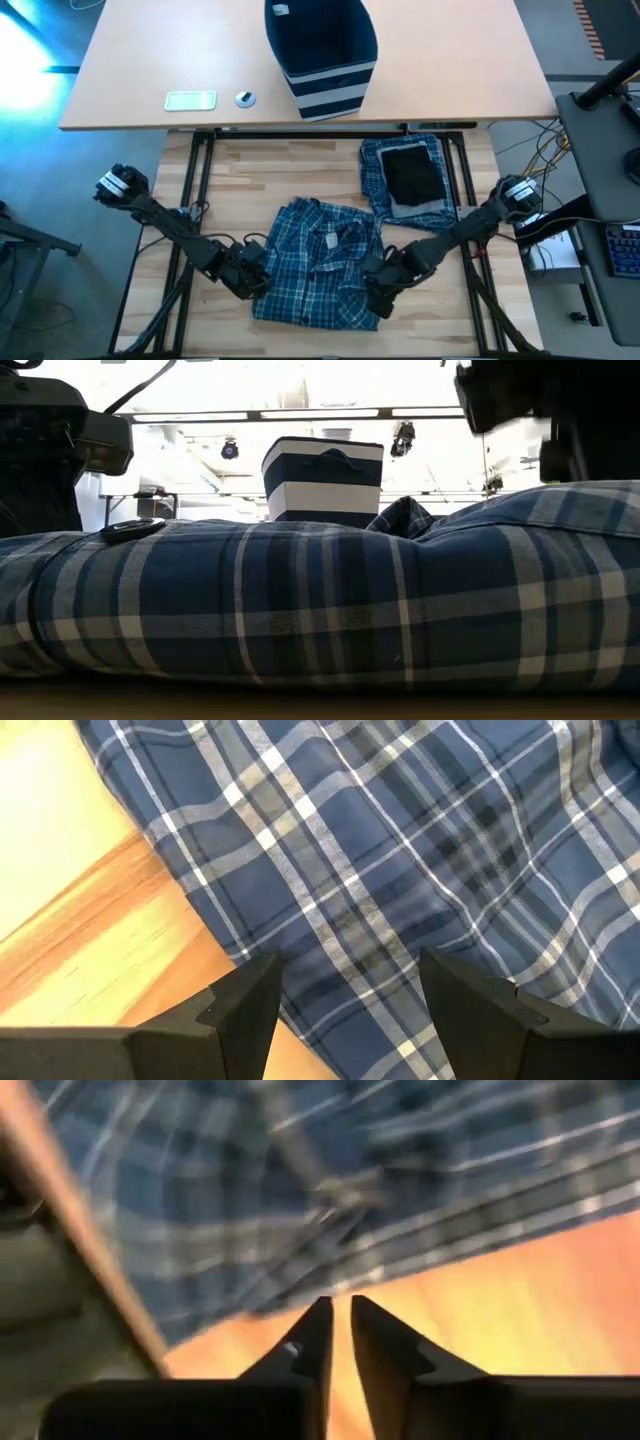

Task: Fold Laundry from Bin
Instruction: Fold the blue patterned long sleeve

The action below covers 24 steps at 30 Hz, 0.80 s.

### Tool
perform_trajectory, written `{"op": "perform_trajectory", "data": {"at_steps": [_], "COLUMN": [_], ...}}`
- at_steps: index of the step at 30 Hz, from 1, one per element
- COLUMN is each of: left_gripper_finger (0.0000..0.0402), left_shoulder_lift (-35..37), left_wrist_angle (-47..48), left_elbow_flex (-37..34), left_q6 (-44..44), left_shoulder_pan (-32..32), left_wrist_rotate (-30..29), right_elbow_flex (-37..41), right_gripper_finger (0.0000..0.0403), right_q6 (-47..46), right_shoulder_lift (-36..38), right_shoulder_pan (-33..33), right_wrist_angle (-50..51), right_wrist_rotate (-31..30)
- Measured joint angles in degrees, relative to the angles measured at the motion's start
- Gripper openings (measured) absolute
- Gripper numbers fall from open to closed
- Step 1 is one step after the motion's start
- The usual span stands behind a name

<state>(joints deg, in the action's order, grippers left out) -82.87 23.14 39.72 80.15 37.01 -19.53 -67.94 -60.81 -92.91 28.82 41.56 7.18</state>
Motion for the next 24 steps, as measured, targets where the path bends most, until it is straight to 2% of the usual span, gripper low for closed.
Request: {"op": "perform_trajectory", "data": {"at_steps": [6,9,11,19,24], "left_gripper_finger": [0.0221,0.0221,0.0221,0.0221,0.0221], "left_shoulder_lift": [0.13,0.2,0.2,0.28,0.28], "left_wrist_angle": [0.19,0.22,0.18,0.21,0.27], "left_elbow_flex": [0.0,0.0,0.0,0.0,0.01], "left_q6": [-0.34,-0.89,-1.47,-1.87,-1.89], "left_shoulder_pan": [0.01,0.04,0.04,0.04,0.04], "left_wrist_rotate": [1.12,1.67,2.13,2.18,2.2], "right_elbow_flex": [8.36,14.36,17.8,22.64,22.64], "right_gripper_finger": [0.013,0.0174,0.019,0.0178,0.0132], "right_q6": [-2.86,-3.93,-4.93,-5.47,-5.41], "right_shoulder_lift": [1.77,3.62,3.88,1.81,0.04], "right_shoulder_pan": [1.6,1.51,0.86,-0.74,-1.44], "right_wrist_angle": [-8.47,-20.89,-27.76,-41.85,-41.44], "right_wrist_rotate": [-5.38,-6.19,-7.01,-10.19,-10.23]}}
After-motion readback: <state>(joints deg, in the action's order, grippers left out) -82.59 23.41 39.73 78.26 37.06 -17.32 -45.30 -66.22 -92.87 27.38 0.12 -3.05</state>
